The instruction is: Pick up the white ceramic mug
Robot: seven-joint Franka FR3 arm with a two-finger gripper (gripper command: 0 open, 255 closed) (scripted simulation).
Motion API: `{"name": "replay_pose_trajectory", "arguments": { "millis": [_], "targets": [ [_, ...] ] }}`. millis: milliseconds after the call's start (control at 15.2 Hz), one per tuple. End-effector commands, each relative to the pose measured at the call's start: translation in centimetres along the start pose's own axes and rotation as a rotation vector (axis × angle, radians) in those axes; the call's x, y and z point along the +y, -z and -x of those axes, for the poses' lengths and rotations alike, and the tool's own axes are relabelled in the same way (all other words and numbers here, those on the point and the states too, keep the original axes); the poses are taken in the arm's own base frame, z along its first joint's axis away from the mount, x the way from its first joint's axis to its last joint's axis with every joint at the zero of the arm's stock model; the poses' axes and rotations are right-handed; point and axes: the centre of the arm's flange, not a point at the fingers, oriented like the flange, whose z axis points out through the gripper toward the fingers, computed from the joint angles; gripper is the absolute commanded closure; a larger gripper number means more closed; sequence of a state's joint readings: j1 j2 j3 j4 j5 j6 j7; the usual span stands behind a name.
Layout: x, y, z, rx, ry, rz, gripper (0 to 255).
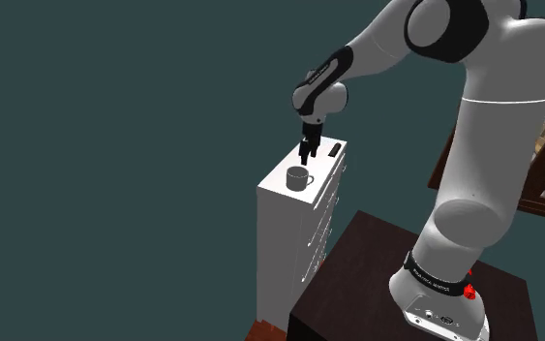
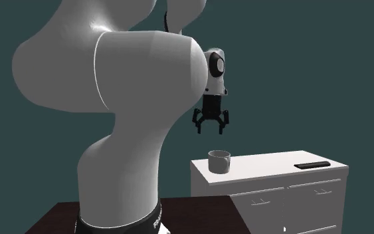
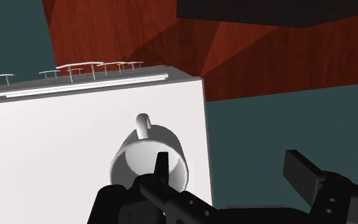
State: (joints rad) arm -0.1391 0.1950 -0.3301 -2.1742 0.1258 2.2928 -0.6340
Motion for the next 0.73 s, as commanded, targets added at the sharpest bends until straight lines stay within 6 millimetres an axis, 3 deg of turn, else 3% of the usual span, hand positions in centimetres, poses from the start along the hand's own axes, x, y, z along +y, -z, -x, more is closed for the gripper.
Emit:
{"name": "replay_pose_trajectory", "arguments": {
  "millis": [0, 660],
  "targets": [
    [2.0, -1.5, -1.2, 0.002, 0.003, 0.002, 0],
    [11.2, -8.7, -7.1, 0.012, 0.009, 0.008, 0]
  ]
}}
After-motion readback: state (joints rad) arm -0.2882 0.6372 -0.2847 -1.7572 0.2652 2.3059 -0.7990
